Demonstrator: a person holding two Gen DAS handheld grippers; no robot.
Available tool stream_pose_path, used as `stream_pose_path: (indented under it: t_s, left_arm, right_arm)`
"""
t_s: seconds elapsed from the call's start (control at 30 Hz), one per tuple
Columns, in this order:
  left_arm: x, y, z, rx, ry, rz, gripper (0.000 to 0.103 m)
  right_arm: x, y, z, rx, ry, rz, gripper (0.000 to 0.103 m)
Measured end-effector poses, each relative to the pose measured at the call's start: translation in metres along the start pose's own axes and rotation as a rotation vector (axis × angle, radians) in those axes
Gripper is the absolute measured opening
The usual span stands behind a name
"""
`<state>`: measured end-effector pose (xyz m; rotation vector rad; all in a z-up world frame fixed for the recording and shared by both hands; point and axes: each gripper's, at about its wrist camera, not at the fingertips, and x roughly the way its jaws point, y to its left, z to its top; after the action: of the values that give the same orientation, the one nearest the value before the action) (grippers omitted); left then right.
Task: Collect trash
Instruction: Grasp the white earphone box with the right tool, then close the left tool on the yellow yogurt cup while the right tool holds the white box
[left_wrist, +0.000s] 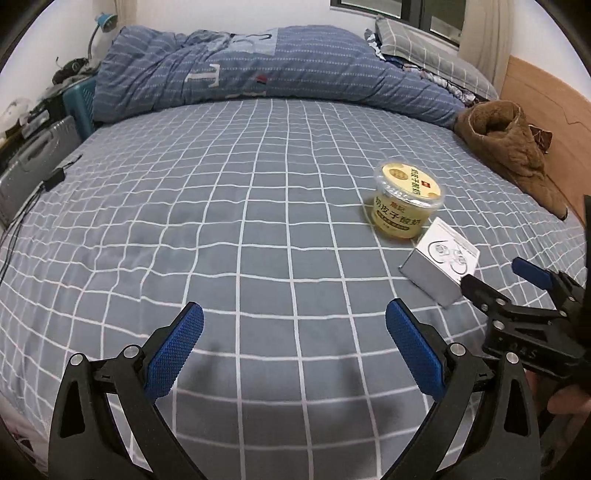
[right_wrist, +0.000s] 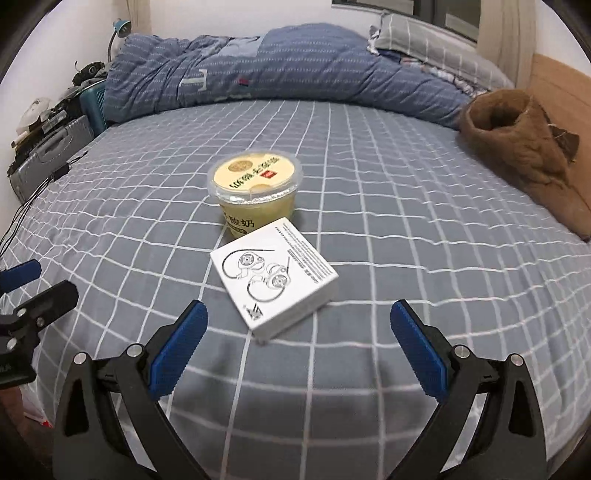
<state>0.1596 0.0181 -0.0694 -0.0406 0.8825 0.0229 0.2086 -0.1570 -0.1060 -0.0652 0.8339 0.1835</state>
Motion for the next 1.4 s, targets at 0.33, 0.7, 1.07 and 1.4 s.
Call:
stream_pose_path:
  t_s: [0.33,0.7,1.07,1.4]
  left_arm:
    - [0.024,0.013,-0.004,-0.019,0.009,-0.004,0.097]
    - [0.034,0.006,-0.007,-0.010,0.019,0.007,0.097]
    - [0.038,-0.041,0.012,0.012,-0.009,-0.026,0.097]
    - [0.072,-0.100,0.041,0.048,-0.035,-0.035,0.097]
  right_arm:
    - [0.036,0.007,0.006,0.018,0.022,0.052,0.095]
    - [0.042,0.004,0.002,0.043,0.025,0.083,0.082]
    - [-0.002,-0.041,0.005,0.050,-0.065,-0.015,0.082]
    - [-0.013,-0.108,0.003,0.128,-0.063,-0.031,0.082]
